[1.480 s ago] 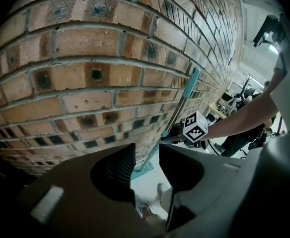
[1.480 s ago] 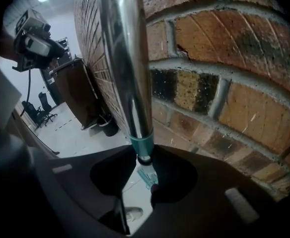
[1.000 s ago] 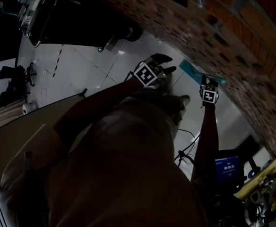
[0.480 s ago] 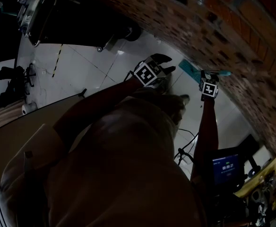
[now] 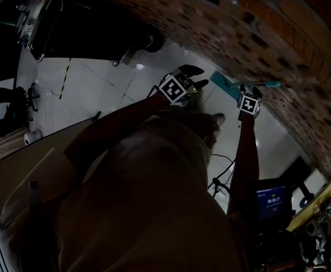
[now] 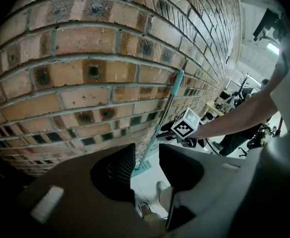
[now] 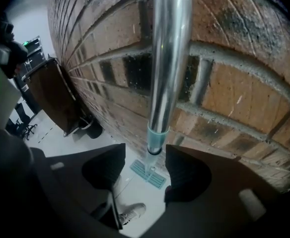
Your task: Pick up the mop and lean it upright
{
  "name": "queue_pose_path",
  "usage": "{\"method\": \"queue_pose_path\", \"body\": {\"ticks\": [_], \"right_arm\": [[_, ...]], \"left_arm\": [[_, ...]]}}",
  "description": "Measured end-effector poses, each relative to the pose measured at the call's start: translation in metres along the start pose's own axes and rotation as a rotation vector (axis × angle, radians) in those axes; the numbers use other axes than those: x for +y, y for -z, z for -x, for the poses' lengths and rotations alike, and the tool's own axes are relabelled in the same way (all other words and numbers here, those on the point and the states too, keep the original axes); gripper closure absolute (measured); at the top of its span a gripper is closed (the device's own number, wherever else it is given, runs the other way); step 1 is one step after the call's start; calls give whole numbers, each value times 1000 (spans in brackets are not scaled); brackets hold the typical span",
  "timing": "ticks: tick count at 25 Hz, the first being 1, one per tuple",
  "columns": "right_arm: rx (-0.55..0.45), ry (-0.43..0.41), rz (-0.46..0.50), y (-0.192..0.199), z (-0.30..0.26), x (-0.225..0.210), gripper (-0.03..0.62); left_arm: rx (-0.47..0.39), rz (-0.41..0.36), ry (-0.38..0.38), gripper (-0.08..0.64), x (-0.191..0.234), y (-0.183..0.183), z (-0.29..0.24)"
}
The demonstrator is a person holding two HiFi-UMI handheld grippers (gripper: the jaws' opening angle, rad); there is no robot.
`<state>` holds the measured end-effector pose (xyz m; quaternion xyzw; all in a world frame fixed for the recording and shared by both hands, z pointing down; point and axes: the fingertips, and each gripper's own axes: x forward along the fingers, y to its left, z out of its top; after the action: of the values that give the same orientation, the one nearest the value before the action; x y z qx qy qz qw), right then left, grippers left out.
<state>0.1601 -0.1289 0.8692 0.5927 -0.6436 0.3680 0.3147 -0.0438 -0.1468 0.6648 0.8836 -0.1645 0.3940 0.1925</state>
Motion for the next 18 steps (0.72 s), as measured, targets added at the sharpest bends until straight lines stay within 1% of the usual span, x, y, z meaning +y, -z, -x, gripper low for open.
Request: {"method": "queue_pose_path", "body": {"ticks": [11,15,18], "right_arm": [[-64,52,-30,-17,39,-4,344],[-112,50,-19,-36,62,0,345],[-155,70,-21,-51,88,-2,350]], "left_arm": [[-26,-28,47,391,0,-11,5],[-40,-22,64,391,7,-12,7],[-64,-2,96,391,10,-17,10]]}}
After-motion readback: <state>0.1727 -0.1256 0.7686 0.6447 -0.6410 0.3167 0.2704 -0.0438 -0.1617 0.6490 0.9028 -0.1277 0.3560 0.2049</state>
